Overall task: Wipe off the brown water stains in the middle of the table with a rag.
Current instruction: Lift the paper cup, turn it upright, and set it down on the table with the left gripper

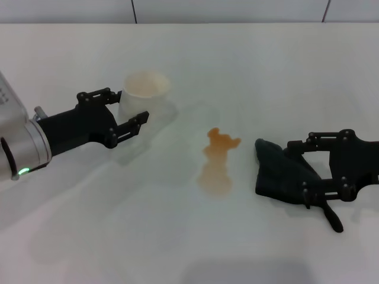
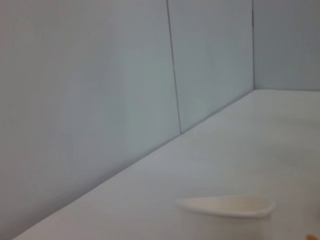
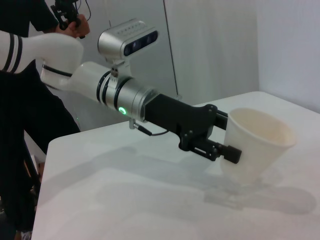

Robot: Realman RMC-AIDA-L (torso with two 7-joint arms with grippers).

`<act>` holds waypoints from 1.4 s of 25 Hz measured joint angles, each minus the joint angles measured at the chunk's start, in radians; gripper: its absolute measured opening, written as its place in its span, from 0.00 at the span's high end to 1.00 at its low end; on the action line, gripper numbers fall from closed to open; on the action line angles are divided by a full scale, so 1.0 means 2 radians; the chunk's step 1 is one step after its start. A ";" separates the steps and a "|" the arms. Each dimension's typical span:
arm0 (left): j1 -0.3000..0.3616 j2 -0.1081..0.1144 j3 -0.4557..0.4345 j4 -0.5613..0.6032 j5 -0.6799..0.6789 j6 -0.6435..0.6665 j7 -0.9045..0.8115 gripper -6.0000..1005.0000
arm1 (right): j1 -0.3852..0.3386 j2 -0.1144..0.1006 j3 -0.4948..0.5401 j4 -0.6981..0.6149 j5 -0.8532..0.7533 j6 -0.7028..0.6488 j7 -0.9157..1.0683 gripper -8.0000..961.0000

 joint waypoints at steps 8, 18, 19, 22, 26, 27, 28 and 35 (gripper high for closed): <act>-0.003 0.000 -0.001 -0.052 -0.029 -0.015 0.066 0.42 | 0.004 0.000 -0.002 -0.006 -0.012 0.005 0.000 0.25; 0.000 0.000 -0.001 -0.067 -0.030 -0.021 0.084 0.42 | 0.008 0.000 -0.006 -0.006 -0.021 0.015 -0.002 0.25; 0.000 0.000 0.000 -0.068 -0.030 -0.021 0.084 0.42 | 0.009 0.000 -0.007 -0.006 -0.021 0.017 -0.002 0.25; -0.002 0.000 0.000 -0.071 -0.030 -0.025 0.085 0.42 | 0.013 0.000 -0.008 -0.006 -0.022 0.019 -0.002 0.25; -0.003 0.000 0.000 -0.071 -0.030 -0.029 0.085 0.42 | 0.015 0.000 -0.009 -0.006 -0.022 0.019 -0.002 0.25; -0.003 0.000 0.000 -0.071 -0.030 -0.030 0.083 0.42 | 0.016 0.000 -0.009 -0.006 -0.022 0.020 -0.002 0.25; -0.003 0.000 0.000 -0.071 -0.029 -0.030 0.082 0.42 | 0.016 0.000 -0.009 -0.006 -0.023 0.021 -0.002 0.25; 0.000 0.000 0.004 -0.072 -0.027 -0.027 0.080 0.39 | 0.018 0.000 -0.010 -0.006 -0.026 0.023 -0.001 0.25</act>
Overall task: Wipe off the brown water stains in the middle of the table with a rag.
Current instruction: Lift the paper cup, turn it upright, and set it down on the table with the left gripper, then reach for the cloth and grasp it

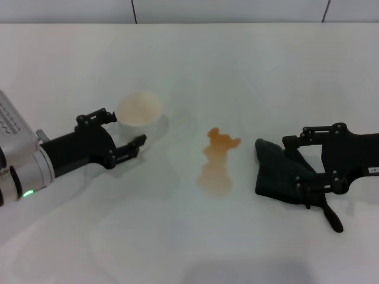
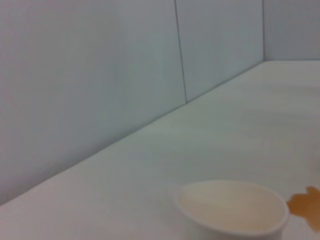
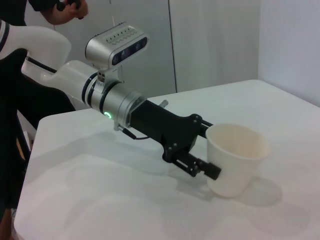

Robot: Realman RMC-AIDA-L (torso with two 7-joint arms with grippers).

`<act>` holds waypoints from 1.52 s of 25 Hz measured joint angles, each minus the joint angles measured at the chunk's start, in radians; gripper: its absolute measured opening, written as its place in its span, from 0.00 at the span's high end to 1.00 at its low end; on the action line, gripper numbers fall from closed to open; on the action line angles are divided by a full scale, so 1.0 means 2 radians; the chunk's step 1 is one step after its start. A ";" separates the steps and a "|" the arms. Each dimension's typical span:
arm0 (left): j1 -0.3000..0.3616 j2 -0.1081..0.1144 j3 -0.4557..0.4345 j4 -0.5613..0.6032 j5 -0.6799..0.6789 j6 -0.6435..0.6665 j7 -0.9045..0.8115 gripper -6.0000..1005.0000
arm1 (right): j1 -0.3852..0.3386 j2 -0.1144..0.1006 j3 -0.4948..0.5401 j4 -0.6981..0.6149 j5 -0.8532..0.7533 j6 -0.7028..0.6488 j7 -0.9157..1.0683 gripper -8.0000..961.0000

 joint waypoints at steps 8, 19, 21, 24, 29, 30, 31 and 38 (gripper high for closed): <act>0.019 0.000 0.015 0.008 -0.005 0.008 -0.009 0.25 | -0.002 0.000 0.000 0.000 -0.001 -0.003 -0.001 0.25; 0.097 -0.001 0.020 0.080 -0.024 0.027 -0.037 0.11 | -0.003 -0.001 0.000 -0.001 -0.008 -0.010 -0.001 0.25; 0.117 -0.001 0.020 0.103 -0.036 0.030 -0.039 0.11 | -0.003 0.000 -0.004 -0.004 -0.004 -0.010 0.001 0.25; 0.139 0.001 0.019 0.130 -0.064 0.051 -0.040 0.11 | -0.004 0.000 -0.010 -0.010 0.000 -0.011 0.006 0.25; 0.144 0.006 0.009 0.175 -0.072 0.094 -0.088 0.11 | -0.003 0.000 -0.012 -0.022 0.008 -0.016 0.026 0.25; 0.144 0.006 0.009 0.186 -0.066 0.097 -0.100 0.11 | -0.002 0.000 -0.012 -0.025 0.013 -0.018 0.030 0.25; 0.143 0.007 0.007 0.197 -0.060 0.098 -0.112 0.11 | -0.002 0.000 -0.012 -0.028 0.016 -0.020 0.032 0.25; 0.116 0.010 -0.025 0.268 0.008 0.114 -0.201 0.11 | 0.000 0.000 -0.011 -0.040 0.033 -0.022 0.051 0.25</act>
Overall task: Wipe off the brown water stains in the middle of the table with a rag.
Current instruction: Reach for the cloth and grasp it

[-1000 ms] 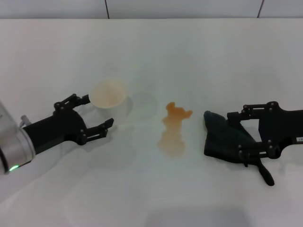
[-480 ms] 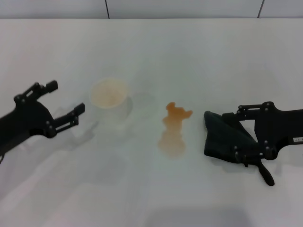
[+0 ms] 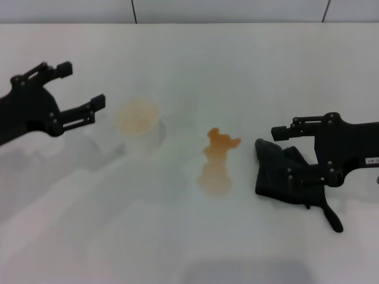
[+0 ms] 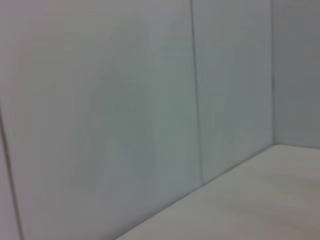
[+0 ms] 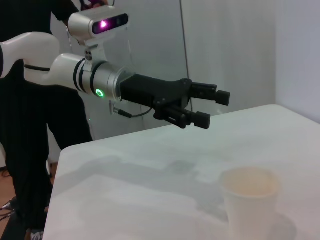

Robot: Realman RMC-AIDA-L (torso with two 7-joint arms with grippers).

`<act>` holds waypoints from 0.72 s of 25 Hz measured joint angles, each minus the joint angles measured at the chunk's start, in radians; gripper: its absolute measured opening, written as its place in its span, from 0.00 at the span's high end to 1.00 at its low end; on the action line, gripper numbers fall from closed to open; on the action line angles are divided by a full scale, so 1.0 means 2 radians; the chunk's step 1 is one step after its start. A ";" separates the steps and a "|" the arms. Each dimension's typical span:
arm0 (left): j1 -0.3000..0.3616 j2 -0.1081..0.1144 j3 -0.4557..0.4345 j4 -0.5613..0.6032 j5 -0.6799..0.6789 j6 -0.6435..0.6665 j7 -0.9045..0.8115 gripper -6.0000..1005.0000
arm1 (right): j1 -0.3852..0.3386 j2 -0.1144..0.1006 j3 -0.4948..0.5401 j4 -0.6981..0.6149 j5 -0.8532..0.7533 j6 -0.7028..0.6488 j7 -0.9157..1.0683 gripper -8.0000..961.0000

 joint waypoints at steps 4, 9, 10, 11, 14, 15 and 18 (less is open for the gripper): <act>-0.039 0.012 -0.030 -0.002 0.028 0.053 -0.024 0.11 | 0.001 0.000 0.002 0.000 0.003 0.003 0.006 0.25; -0.085 0.032 -0.061 -0.011 0.076 0.121 -0.057 0.11 | 0.002 0.000 0.001 0.000 0.004 0.014 0.019 0.25; -0.091 0.035 -0.062 -0.011 0.088 0.133 -0.065 0.11 | 0.002 0.000 0.000 0.000 0.004 0.016 0.020 0.25; -0.099 0.039 -0.063 -0.011 0.100 0.142 -0.073 0.11 | 0.002 0.000 0.000 0.000 0.004 0.017 0.022 0.25; -0.117 0.047 -0.065 -0.009 0.149 0.170 -0.100 0.11 | 0.002 0.001 -0.008 0.000 0.004 0.025 0.030 0.25; -0.123 0.048 -0.066 -0.007 0.165 0.181 -0.106 0.11 | 0.002 0.001 -0.010 0.000 0.004 0.028 0.031 0.25; -0.134 0.052 -0.067 -0.003 0.202 0.210 -0.121 0.11 | 0.003 0.001 -0.017 -0.001 0.004 0.037 0.034 0.25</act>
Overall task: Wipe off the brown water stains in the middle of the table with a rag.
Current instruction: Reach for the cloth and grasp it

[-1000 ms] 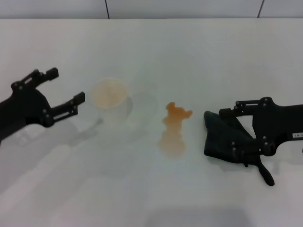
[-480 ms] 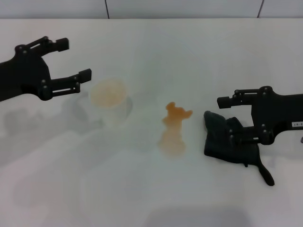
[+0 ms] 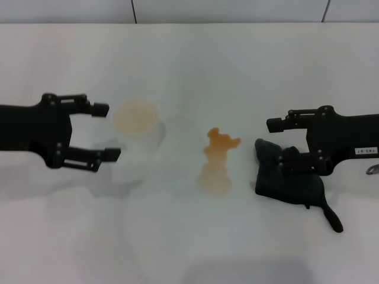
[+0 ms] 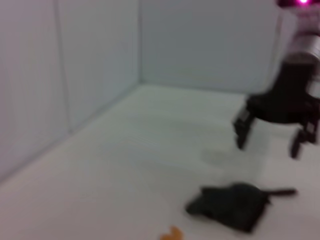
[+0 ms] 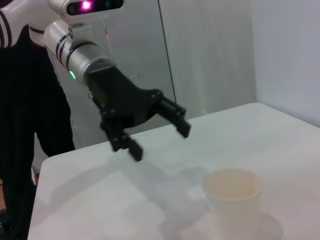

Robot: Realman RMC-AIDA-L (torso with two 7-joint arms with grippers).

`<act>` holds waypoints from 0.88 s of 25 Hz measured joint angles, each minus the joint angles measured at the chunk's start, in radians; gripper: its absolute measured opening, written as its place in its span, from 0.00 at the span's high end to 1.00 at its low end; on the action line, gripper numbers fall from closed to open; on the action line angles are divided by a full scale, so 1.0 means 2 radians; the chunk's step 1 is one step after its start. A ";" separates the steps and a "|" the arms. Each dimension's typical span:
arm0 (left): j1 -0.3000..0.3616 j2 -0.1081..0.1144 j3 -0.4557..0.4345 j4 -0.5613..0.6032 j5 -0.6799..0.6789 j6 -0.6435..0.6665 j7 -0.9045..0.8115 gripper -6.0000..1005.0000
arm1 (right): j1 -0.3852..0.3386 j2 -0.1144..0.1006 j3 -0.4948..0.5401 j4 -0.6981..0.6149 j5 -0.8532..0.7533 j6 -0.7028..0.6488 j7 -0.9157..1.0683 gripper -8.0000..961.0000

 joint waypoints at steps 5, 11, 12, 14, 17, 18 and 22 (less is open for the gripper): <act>-0.002 0.003 -0.001 0.023 0.024 0.029 -0.021 0.11 | 0.001 0.000 -0.003 -0.007 -0.003 0.005 0.024 0.25; 0.003 0.003 -0.002 0.059 0.026 0.050 -0.051 0.11 | 0.000 -0.001 -0.002 -0.012 -0.020 0.005 0.028 0.25; 0.004 0.002 -0.002 0.065 0.026 0.050 -0.056 0.11 | 0.000 -0.001 -0.001 -0.013 -0.024 0.006 0.029 0.25; 0.006 0.000 -0.002 0.076 0.026 0.051 -0.063 0.11 | 0.000 -0.001 0.000 -0.017 -0.039 0.010 0.034 0.25; 0.009 -0.002 -0.002 0.086 0.026 0.051 -0.067 0.11 | 0.004 -0.001 0.000 -0.023 -0.075 0.015 0.053 0.26; 0.010 -0.003 -0.002 0.087 0.026 0.051 -0.068 0.11 | 0.007 -0.001 0.000 -0.027 -0.090 0.016 0.063 0.26; 0.011 -0.003 -0.002 0.089 0.027 0.051 -0.072 0.11 | 0.015 -0.001 0.000 -0.042 -0.138 0.019 0.094 0.26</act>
